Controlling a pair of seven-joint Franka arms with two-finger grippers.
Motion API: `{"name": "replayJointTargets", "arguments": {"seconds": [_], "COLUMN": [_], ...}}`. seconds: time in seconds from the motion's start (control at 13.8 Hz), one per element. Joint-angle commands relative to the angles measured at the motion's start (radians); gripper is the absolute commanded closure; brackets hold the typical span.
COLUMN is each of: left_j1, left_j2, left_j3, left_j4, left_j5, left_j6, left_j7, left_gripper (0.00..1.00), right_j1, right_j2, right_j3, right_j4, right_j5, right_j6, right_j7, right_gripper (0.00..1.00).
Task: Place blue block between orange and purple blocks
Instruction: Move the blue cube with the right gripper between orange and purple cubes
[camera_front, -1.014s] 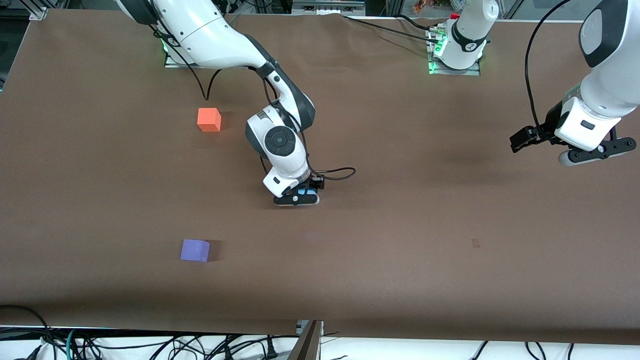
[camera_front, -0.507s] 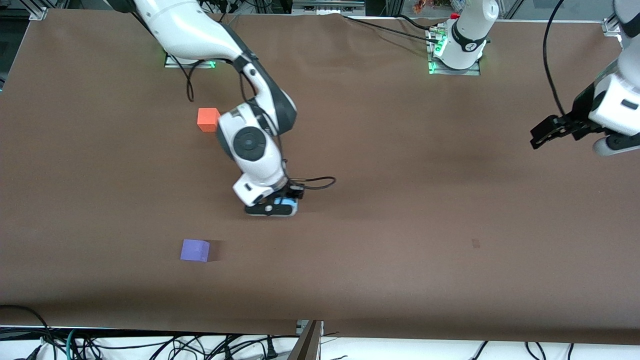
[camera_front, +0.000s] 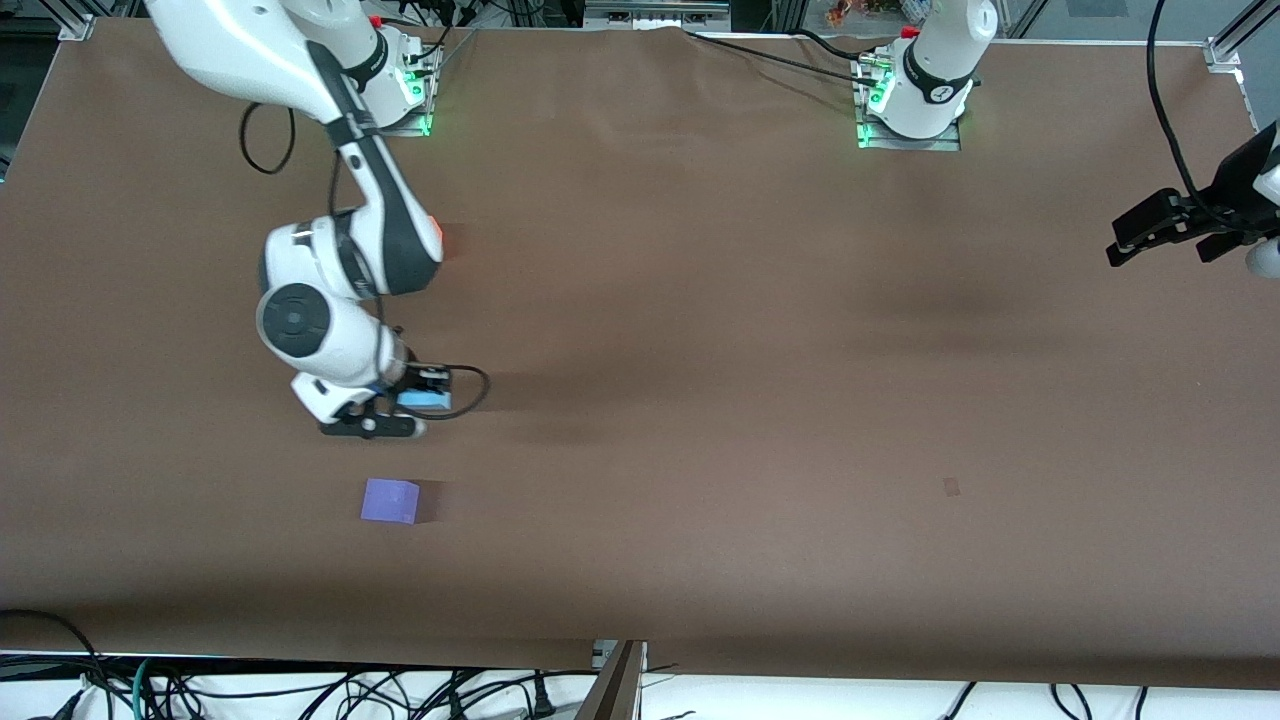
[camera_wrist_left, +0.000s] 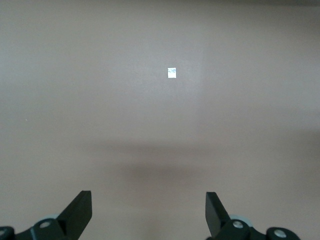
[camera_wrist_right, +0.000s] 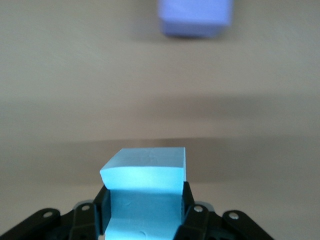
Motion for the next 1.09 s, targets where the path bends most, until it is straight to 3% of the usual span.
{"name": "replayJointTargets", "arguments": {"seconds": [0.0, 0.14, 0.58, 0.65, 0.72, 0.8, 1.01], "left_j1": [0.015, 0.021, 0.017, 0.017, 0.015, 0.015, 0.012], "left_j2": [0.018, 0.022, 0.052, 0.052, 0.052, 0.052, 0.044], "left_j3": [-0.003, -0.004, -0.009, -0.012, -0.012, -0.012, -0.018], "left_j4": [0.039, 0.04, 0.039, 0.04, 0.04, 0.04, 0.042], "left_j5": [-0.007, -0.012, -0.003, -0.003, -0.003, -0.003, -0.004], "left_j6": [-0.031, -0.031, -0.03, -0.03, -0.028, -0.028, -0.017], "left_j7": [0.03, 0.036, 0.03, 0.03, 0.029, 0.032, 0.035], "left_gripper": [0.0, 0.0, 0.0, 0.0, 0.0, 0.0, 0.0], "right_j1": [0.007, 0.006, 0.006, 0.006, 0.006, 0.006, 0.006], "right_j2": [-0.123, -0.149, -0.137, -0.137, -0.138, -0.144, -0.154], "right_j3": [-0.008, -0.017, -0.036, -0.034, -0.034, -0.034, -0.036], "right_j4": [-0.218, -0.307, -0.413, -0.412, -0.401, -0.378, -0.228], "right_j5": [0.015, 0.017, 0.017, 0.017, 0.017, 0.015, 0.015], "right_j6": [0.113, 0.193, 0.359, 0.359, 0.358, 0.348, 0.19], "right_j7": [-0.036, -0.075, -0.109, -0.109, -0.111, -0.117, -0.143], "right_gripper": [0.85, 0.83, 0.82, 0.57, 0.19, 0.0, 0.0]}}
